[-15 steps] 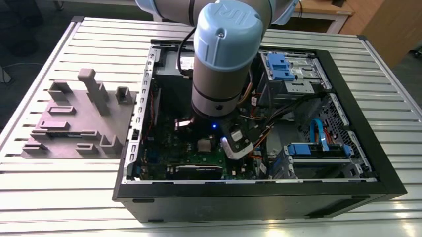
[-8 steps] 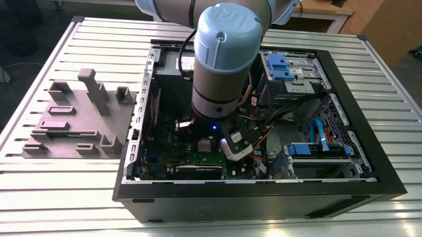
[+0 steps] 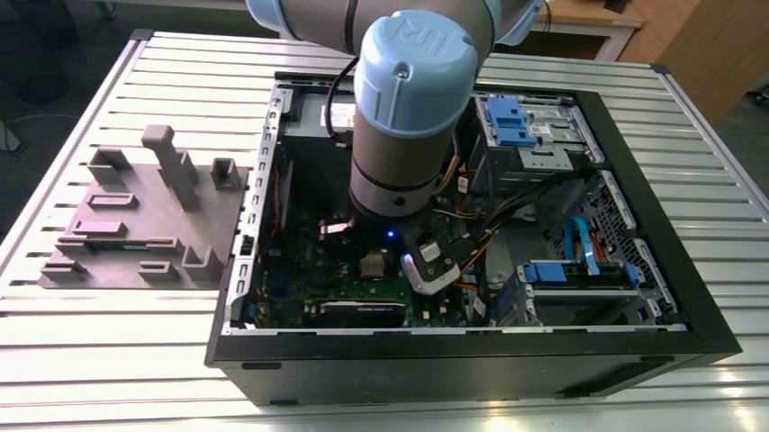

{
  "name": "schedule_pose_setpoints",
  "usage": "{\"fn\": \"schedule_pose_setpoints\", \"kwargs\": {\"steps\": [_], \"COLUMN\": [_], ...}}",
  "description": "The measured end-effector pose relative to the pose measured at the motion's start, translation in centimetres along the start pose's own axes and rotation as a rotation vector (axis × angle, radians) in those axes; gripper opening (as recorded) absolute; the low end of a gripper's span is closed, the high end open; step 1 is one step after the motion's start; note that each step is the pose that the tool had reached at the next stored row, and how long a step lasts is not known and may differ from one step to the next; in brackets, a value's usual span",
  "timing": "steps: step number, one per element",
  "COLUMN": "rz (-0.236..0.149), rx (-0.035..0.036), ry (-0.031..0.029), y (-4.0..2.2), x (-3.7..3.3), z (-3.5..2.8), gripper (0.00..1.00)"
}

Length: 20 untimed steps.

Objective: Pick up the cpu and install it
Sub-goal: 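Place the cpu into insertion slot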

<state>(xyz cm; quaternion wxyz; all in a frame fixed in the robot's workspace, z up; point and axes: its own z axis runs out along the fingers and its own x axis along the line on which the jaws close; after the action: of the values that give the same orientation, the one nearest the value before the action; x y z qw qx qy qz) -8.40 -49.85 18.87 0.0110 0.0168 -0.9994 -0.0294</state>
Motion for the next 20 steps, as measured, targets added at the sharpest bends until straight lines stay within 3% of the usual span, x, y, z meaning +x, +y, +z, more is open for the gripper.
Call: {"fn": "schedule_pose_setpoints", "kwargs": {"steps": [20], "rz": [0.0], "rx": [-0.0037], "ry": [0.0029], "y": [0.0], "x": [-0.14], "z": [-0.13], "gripper": [0.53]}}
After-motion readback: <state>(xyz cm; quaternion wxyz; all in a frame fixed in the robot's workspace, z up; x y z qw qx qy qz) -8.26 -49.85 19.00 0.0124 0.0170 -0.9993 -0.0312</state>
